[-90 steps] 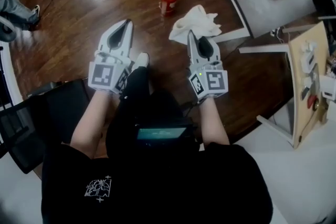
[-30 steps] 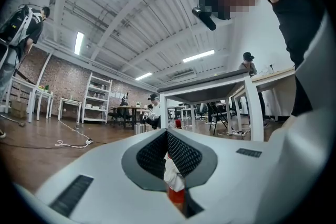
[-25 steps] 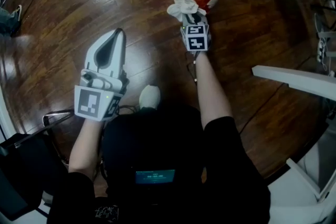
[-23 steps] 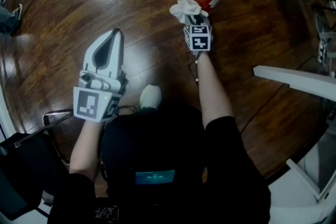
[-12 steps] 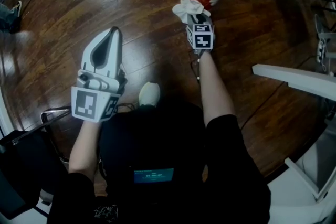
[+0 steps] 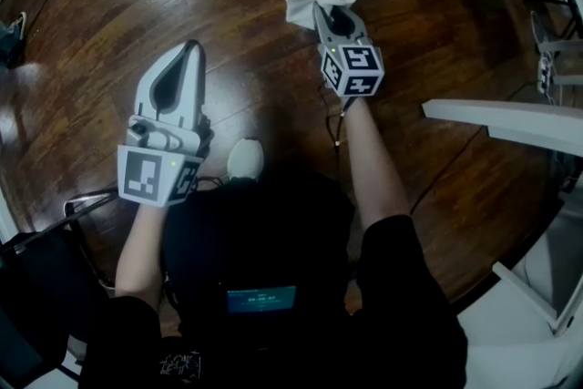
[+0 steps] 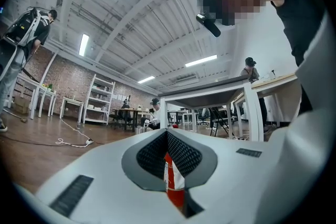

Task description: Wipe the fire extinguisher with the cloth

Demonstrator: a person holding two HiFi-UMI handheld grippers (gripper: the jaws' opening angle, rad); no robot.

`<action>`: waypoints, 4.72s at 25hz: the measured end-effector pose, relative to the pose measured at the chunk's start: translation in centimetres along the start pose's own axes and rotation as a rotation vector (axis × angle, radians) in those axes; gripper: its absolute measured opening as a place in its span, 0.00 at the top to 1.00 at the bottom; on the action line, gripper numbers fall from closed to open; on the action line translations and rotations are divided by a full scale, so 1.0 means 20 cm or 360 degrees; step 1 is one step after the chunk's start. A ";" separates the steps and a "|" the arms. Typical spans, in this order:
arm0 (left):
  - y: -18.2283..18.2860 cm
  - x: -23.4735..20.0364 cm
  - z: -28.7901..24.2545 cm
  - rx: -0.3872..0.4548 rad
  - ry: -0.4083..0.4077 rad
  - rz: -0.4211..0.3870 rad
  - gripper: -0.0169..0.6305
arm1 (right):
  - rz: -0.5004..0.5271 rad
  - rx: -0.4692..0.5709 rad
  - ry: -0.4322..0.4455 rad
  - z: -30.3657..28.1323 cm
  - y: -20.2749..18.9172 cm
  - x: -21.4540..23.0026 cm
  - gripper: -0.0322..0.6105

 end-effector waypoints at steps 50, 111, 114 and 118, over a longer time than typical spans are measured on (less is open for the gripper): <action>-0.06 -0.01 0.04 -0.0028 -0.0041 0.0028 0.97 | -0.0127 -0.0447 -0.0237 -0.19 -0.51 0.31 0.79; -0.07 0.02 0.05 -0.0067 -0.0037 0.0065 0.97 | -0.0212 0.0040 -0.0393 -0.03 0.05 0.62 0.80; -0.08 0.01 0.04 -0.0079 -0.0045 0.0043 0.97 | -0.0236 -0.0125 -0.0411 -0.07 -0.11 0.63 0.80; -0.10 0.00 0.03 -0.0100 -0.0054 0.0042 0.97 | -0.0303 -0.0272 -0.0425 -0.10 -0.28 0.61 0.80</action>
Point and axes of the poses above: the fingertips, and each gripper's own axes: z backward along the fingers, x to its right, y out of its top, the point moved 7 cm from there along z, backward along the fingers, and after that the axes turned 1 degree about z, right-handed, at the moved point
